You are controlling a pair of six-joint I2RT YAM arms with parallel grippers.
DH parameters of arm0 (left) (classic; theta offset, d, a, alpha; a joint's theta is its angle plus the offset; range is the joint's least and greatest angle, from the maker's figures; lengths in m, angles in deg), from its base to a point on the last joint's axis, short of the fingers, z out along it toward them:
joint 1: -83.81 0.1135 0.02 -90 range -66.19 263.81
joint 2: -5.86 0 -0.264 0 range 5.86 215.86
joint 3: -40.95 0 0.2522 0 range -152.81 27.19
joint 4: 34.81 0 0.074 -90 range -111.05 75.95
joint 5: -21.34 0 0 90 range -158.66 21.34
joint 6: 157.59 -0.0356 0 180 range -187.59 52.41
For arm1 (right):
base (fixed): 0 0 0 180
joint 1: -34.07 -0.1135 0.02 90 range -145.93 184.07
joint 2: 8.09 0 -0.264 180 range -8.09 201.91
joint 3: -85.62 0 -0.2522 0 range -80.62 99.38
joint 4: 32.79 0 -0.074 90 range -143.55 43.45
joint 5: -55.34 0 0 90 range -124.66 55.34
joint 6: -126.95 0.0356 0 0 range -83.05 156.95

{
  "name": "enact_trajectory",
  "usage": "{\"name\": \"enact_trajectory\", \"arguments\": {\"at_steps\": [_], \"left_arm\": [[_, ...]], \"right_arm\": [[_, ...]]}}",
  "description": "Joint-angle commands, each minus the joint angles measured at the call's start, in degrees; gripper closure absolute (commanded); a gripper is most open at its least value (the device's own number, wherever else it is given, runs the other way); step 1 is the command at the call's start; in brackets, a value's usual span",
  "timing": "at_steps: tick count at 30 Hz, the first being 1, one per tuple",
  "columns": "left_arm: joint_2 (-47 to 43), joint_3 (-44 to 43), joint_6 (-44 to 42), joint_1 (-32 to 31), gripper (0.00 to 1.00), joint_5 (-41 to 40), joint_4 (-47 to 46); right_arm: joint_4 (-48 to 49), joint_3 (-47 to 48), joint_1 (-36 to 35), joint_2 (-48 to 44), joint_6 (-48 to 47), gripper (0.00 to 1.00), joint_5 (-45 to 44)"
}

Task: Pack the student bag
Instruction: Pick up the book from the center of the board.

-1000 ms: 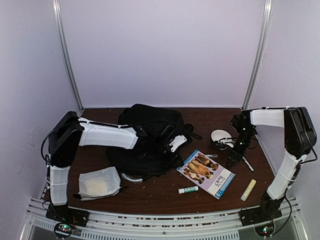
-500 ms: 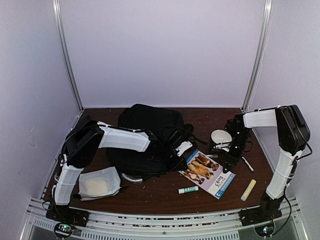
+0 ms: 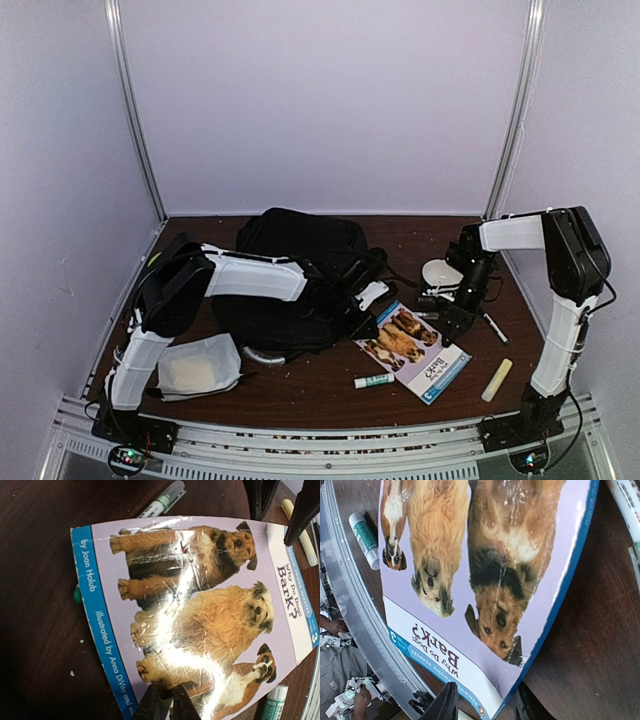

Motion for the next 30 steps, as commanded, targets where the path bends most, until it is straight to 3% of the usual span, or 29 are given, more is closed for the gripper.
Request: {"name": "enact_trajectory", "arguments": {"at_steps": [1, 10, 18, 24, 30], "left_arm": [[2.3, -0.1, 0.4, -0.2, 0.86, -0.8, 2.6], [2.0, 0.5, 0.8, -0.3, 0.86, -0.8, 2.2], [1.7, 1.2, 0.7, -0.2, 0.86, -1.0, 1.7], [1.8, 1.3, 0.7, -0.2, 0.86, -1.3, 1.7], [1.2, 2.0, 0.8, -0.3, 0.87, -1.8, 1.5]], "right_arm": [[-1.7, 0.9, -0.9, 0.0, -0.2, 0.62, 5.4], [7.0, -2.4, -1.6, -1.9, 13.4, 0.6, -2.5], [5.1, -1.0, -3.6, 0.1, 14.0, 0.58, -3.5], [2.2, 0.2, -5.3, 2.0, 11.0, 0.67, 2.2], [3.9, -0.1, -6.1, 1.9, 11.4, 0.87, 3.4]]}}
